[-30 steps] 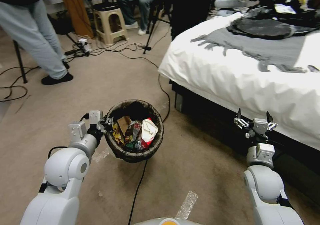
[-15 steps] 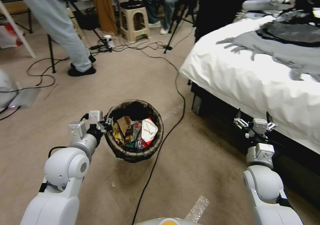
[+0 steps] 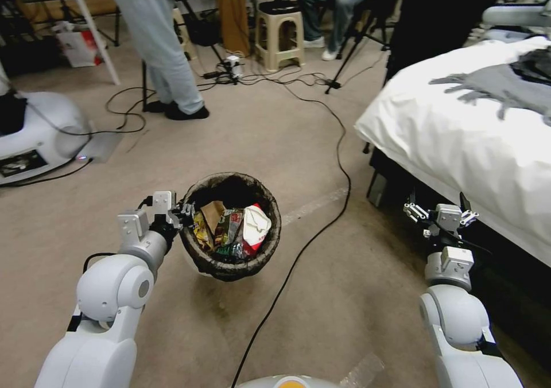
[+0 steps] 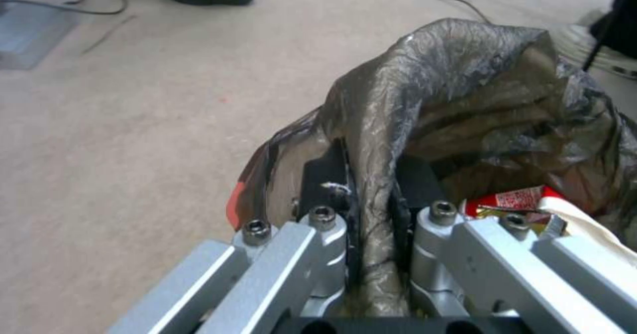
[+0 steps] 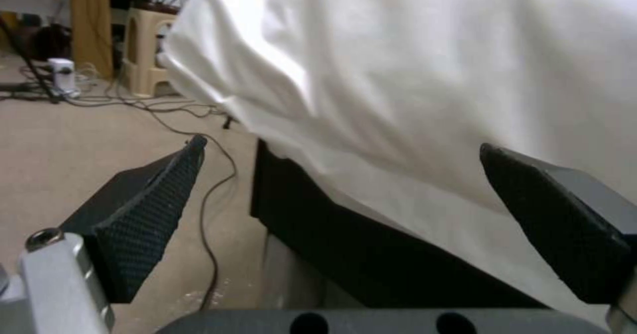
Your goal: Pick up the trash bin, then pick up the garbage from the floor and place it into the trash bin.
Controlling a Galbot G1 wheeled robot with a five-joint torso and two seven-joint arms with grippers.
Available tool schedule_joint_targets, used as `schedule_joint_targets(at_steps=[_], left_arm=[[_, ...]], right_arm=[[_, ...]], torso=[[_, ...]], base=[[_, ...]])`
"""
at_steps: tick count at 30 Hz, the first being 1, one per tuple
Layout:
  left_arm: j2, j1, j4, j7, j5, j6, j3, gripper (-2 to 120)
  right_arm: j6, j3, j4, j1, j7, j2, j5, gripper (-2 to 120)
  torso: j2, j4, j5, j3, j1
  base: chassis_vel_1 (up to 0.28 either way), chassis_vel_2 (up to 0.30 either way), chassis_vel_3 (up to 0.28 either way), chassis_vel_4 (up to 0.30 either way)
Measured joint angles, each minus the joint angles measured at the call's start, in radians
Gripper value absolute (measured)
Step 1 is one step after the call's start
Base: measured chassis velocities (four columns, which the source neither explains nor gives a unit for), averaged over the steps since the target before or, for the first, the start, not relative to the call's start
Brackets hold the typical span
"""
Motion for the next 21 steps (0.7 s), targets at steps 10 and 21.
schedule_joint_targets(at_steps=[10, 21], left_arm=[[-0.002, 0.001, 0.004, 0.0, 0.001, -0.002, 0.0, 5], [-0.004, 0.002, 0.006, 0.0, 0.002, -0.003, -0.001, 5]], right_arm=[[0.003, -0.001, -0.005, -0.002, -0.001, 0.002, -0.001, 100], [0.003, -0.005, -0.006, 0.0, -0.003, 0.003, -0.001, 100]], torso=[[0.0, -0.0001, 0.0, 0.0, 0.0], [0.0, -0.0001, 0.0, 0.0, 0.0]], base=[[0.071, 0.072, 0.076, 0.077], [0.083, 0.082, 0.084, 0.081]])
